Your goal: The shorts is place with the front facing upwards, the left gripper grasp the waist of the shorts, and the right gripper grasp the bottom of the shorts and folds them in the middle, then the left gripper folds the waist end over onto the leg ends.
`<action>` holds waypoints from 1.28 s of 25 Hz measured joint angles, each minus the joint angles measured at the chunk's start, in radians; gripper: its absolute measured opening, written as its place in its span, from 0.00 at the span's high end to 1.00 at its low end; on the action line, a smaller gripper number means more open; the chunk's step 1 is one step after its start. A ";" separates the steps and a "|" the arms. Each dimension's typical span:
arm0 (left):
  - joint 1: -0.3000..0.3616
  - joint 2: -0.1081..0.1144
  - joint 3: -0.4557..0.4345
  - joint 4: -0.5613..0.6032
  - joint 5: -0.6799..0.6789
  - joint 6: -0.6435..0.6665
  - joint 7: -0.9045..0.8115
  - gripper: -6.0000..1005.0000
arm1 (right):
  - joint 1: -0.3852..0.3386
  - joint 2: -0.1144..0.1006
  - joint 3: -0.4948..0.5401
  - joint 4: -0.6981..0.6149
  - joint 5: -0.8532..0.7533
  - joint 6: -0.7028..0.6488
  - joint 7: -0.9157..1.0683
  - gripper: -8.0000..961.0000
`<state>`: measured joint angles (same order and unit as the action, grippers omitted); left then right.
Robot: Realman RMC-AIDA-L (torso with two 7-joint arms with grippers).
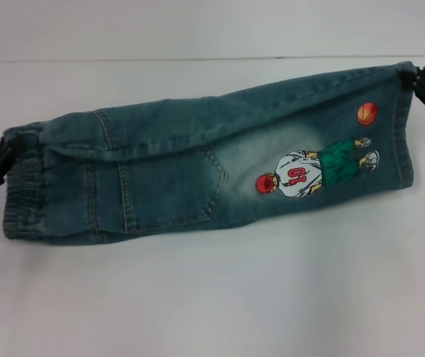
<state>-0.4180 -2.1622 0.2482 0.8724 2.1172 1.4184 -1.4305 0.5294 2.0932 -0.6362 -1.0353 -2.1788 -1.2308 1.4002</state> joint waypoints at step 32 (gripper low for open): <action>-0.102 -0.004 0.137 -0.140 -0.027 -0.436 0.002 0.94 | 0.142 0.000 -0.311 0.329 0.027 0.599 0.041 0.98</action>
<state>-0.5202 -2.1658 0.3856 0.7323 2.0904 0.9824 -1.4289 0.6714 2.0928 -0.9472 -0.7063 -2.1516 -0.6317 1.4413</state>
